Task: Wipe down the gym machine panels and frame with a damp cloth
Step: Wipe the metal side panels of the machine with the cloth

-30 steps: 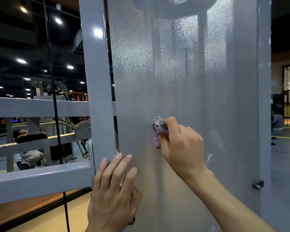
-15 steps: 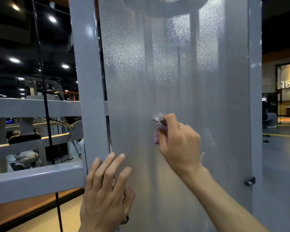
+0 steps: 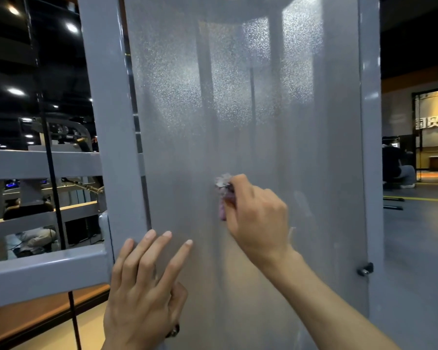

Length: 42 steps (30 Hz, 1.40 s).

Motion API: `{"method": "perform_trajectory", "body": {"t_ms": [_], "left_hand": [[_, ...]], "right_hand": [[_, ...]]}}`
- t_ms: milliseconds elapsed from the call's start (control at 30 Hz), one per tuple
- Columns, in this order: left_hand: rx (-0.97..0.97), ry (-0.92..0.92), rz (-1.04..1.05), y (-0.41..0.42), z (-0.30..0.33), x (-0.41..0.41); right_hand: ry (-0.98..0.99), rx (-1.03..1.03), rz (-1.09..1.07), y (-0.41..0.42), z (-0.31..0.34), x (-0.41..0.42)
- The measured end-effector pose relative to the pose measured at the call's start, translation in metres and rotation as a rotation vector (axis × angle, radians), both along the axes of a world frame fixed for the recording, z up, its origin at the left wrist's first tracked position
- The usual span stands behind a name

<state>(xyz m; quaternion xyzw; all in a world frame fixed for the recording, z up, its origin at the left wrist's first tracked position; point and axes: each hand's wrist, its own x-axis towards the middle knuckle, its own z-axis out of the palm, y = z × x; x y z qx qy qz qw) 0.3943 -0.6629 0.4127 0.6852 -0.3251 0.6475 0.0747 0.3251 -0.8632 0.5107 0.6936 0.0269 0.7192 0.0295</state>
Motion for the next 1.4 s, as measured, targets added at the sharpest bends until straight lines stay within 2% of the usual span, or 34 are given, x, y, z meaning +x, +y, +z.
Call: {"method": "perform_trajectory", "body": {"t_ms": [167, 267, 333, 533, 667, 767, 1000, 1100, 1200, 1400], "left_hand": [[0.036, 0.039, 0.004, 0.003, 0.000, -0.001], [0.043, 0.064, 0.009, 0.002, 0.000, -0.003], [0.046, 0.075, 0.015, 0.001, 0.000, -0.005], [0.050, 0.132, 0.018, 0.001, 0.001, -0.012], [0.058, 0.149, 0.019, 0.002, 0.000, -0.013], [0.028, 0.153, 0.026, -0.003, -0.003, -0.014], [-0.054, 0.161, 0.076, -0.019, -0.008, -0.023], [-0.073, 0.173, 0.070, -0.027, -0.006, -0.032], [-0.073, 0.172, 0.068, -0.034, -0.007, -0.036], [-0.110, 0.198, 0.083, -0.043, -0.014, -0.037]], "right_hand": [[0.030, -0.085, -0.064, -0.017, 0.000, -0.002], [0.002, 0.050, -0.153, -0.062, -0.001, -0.021], [0.007, 0.128, -0.124, -0.072, -0.002, -0.027], [0.028, -0.087, -0.083, -0.050, -0.001, -0.012], [-0.003, -0.010, -0.192, -0.097, -0.009, -0.030], [-0.003, 0.067, -0.162, -0.113, -0.011, -0.040], [-0.002, -0.060, -0.104, -0.094, -0.005, -0.021], [-0.026, -0.005, -0.185, -0.128, -0.007, -0.038], [-0.016, 0.085, -0.140, -0.143, -0.006, -0.047], [0.052, -0.086, -0.097, -0.120, -0.014, -0.024]]}}
